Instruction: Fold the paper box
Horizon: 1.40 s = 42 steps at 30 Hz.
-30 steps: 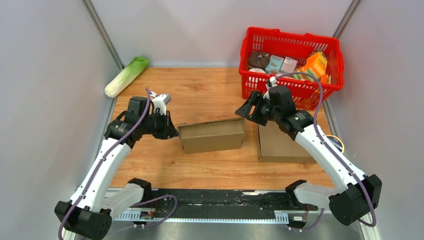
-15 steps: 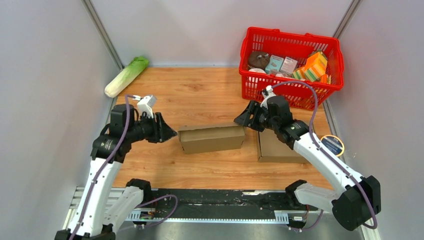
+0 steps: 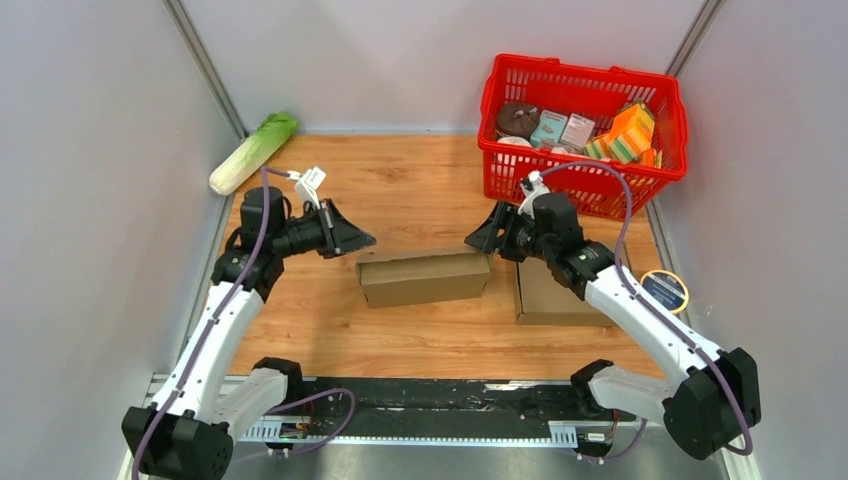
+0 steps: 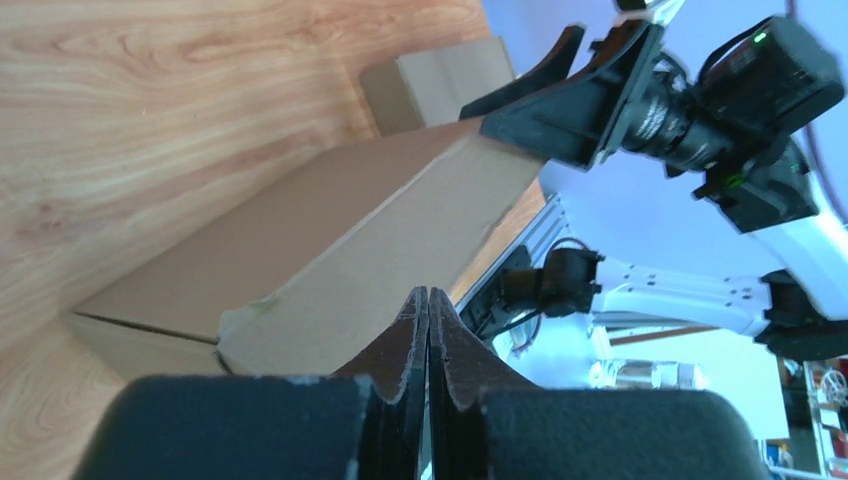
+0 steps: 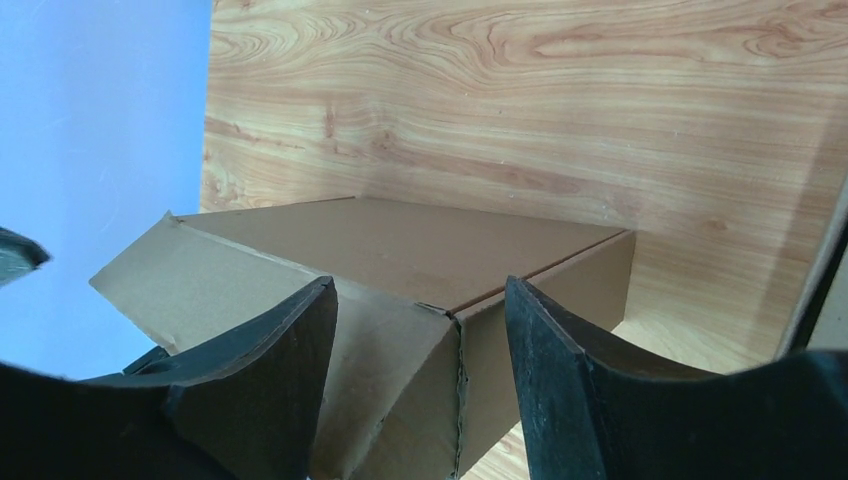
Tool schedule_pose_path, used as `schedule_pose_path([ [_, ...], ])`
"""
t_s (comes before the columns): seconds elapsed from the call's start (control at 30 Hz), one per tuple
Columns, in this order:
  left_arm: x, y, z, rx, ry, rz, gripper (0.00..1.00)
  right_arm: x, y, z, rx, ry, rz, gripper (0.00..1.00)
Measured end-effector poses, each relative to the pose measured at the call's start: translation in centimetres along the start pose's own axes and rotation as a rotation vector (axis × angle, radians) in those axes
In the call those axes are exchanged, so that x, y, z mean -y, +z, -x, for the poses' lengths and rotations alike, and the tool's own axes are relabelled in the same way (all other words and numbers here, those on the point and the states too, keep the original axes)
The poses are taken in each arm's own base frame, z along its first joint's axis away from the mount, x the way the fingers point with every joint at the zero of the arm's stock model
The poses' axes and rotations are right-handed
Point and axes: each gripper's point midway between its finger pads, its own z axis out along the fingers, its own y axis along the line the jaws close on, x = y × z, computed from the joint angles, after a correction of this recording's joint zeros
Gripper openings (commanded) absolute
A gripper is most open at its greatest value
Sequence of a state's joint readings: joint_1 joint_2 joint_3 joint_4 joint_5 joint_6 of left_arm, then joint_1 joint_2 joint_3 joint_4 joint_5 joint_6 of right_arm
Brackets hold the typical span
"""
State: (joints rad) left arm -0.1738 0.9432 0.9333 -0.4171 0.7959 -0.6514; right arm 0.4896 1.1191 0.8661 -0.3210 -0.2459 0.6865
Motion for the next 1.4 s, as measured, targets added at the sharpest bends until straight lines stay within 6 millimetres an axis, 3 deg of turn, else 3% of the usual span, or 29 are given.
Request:
schedule_pose_path([
  [0.23, -4.8, 1.7, -4.3, -0.066, -0.089, 0.042, 0.01, 0.7, 1.2, -0.5, -0.007, 0.002, 0.005, 0.64],
  [0.37, -6.7, 1.7, -6.3, -0.078, -0.112, 0.086, 0.01, 1.9, 2.1, -1.5, -0.036, 0.01, -0.018, 0.71],
  [0.47, -7.1, 1.6, -6.5, -0.07, -0.102, 0.105, 0.04, 2.5, 2.4, -1.6, -0.053, 0.012, -0.025, 0.79],
  [0.53, -7.4, 1.7, -6.3, -0.064, -0.097, 0.118, 0.12, 2.6, 2.6, -1.4, -0.059, 0.01, -0.025, 0.9],
  [0.6, -7.5, 1.8, -5.9, -0.072, -0.095, 0.132, 0.29, 2.3, 2.6, -0.7, -0.057, 0.0, -0.019, 0.99],
  [0.73, -7.5, 1.3, -3.3, -0.051, -0.048, 0.229, 0.66, 1.7, 2.3, 0.4, -0.08, -0.061, -0.034, 1.0],
  [0.8, -7.5, 0.5, -2.4, -0.001, -0.025, 0.278, 0.71, 1.7, 2.1, 0.2, -0.119, -0.095, -0.046, 1.0],
  [0.83, -7.6, 0.0, -2.6, 0.012, -0.024, 0.294, 0.69, 1.7, 1.9, -0.4, -0.143, -0.104, -0.048, 1.0],
  [0.87, -7.7, -0.2, -2.8, 0.025, -0.025, 0.305, 0.54, 2.1, 1.6, -1.7, -0.184, -0.119, -0.06, 1.0],
  [0.93, -8.7, -0.4, -4.2, 0.02, -0.05, 0.327, 0.45, 2.5, 0.7, -5.1, -0.271, -0.184, -0.108, 1.0],
  [1.07, -10.9, 0.8, -7.4, -0.073, -0.105, 0.378, 0.42, -0.9, -2.6, -12.3, -0.418, -0.403, -0.066, 0.85],
  [1.13, -11.5, 2.1, -8.6, -0.144, -0.105, 0.395, 0.43, -2.2, -4.5, -14.7, -0.449, -0.469, -0.043, 0.77],
  [1.17, -11.5, 2.8, -8.9, -0.173, -0.1, 0.397, 0.42, -2.6, -5.3, -15.6, -0.446, -0.501, -0.045, 0.53],
  [1.2, -11.5, 3.4, -9.0, -0.197, -0.096, 0.397, 0.39, -2.9, -6.0, -16.5, -0.443, -0.528, -0.038, 0.45],
  [1.23, -11.4, 4.1, -8.8, -0.214, -0.093, 0.395, 0.35, -3.5, -6.7, -17.8, -0.426, -0.572, -0.024, 0.37],
  [1.27, -11.1, 5.3, -8.1, -0.231, -0.087, 0.383, 0.29, -3.5, -7.2, -19.0, -0.417, -0.59, -0.016, 0.21],
  [1.37, -10.6, 8.9, -5.8, -0.26, -0.075, 0.345, 0.22, -3.3, -9.1, -24.5, -0.468, -0.726, 0.038, 0.0],
  [1.4, -10.7, 10.1, -5.2, -0.271, -0.069, 0.341, 0.2, -2.6, -9.2, -25.5, -0.47, -0.754, 0.017, 0.0],
])
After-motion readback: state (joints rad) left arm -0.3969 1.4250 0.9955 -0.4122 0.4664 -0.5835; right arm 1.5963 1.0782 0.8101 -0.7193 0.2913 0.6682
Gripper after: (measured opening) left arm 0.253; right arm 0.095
